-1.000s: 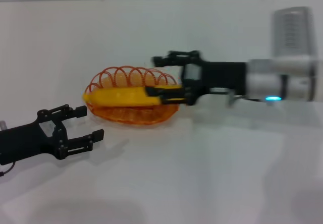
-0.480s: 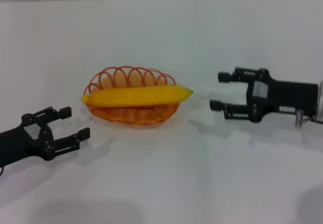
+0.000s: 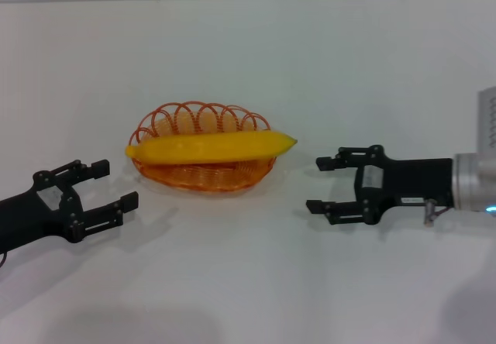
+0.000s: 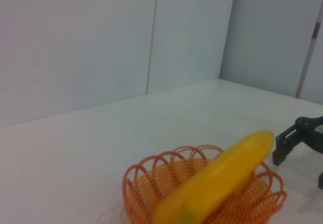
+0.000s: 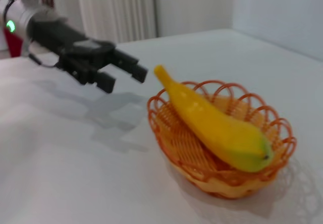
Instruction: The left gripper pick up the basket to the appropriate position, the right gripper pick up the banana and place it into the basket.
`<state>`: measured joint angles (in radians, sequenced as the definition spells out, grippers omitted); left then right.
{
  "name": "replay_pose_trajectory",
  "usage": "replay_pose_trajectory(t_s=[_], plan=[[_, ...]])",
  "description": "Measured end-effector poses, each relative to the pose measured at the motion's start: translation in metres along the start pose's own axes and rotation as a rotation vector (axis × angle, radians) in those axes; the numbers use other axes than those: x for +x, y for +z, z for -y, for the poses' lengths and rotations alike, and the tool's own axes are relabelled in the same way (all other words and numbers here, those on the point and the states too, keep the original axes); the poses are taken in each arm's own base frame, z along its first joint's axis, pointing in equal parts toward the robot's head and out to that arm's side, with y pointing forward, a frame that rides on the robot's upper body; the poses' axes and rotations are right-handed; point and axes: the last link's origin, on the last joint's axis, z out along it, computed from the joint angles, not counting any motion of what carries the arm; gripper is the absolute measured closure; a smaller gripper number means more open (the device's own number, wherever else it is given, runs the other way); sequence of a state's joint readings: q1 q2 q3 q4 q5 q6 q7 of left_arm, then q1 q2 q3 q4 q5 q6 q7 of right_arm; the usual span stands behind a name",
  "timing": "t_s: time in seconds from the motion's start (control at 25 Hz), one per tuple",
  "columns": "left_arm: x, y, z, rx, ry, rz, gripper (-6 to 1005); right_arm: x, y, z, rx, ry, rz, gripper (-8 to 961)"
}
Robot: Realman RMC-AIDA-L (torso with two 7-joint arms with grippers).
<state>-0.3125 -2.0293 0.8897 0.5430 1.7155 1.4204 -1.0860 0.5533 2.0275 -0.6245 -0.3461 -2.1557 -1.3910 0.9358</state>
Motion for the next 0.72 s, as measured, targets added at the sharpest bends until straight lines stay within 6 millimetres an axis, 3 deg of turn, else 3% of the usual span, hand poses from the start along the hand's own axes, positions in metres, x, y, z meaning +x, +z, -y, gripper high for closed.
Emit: replay_pose_trajectory(t_s=[0.2, 0.72], plan=[[0.0015, 0.0017, 0.0003, -0.004, 0.004, -0.002, 198, -0.0066, 0.0113, -0.0009, -0.028, -0.008, 0.003, 194], [0.0012, 0.0027, -0.0008, -0.01, 0.004, 0.001, 198, -0.0079, 0.011, 0.0012, -0.014, 0.002, 0.012, 194]])
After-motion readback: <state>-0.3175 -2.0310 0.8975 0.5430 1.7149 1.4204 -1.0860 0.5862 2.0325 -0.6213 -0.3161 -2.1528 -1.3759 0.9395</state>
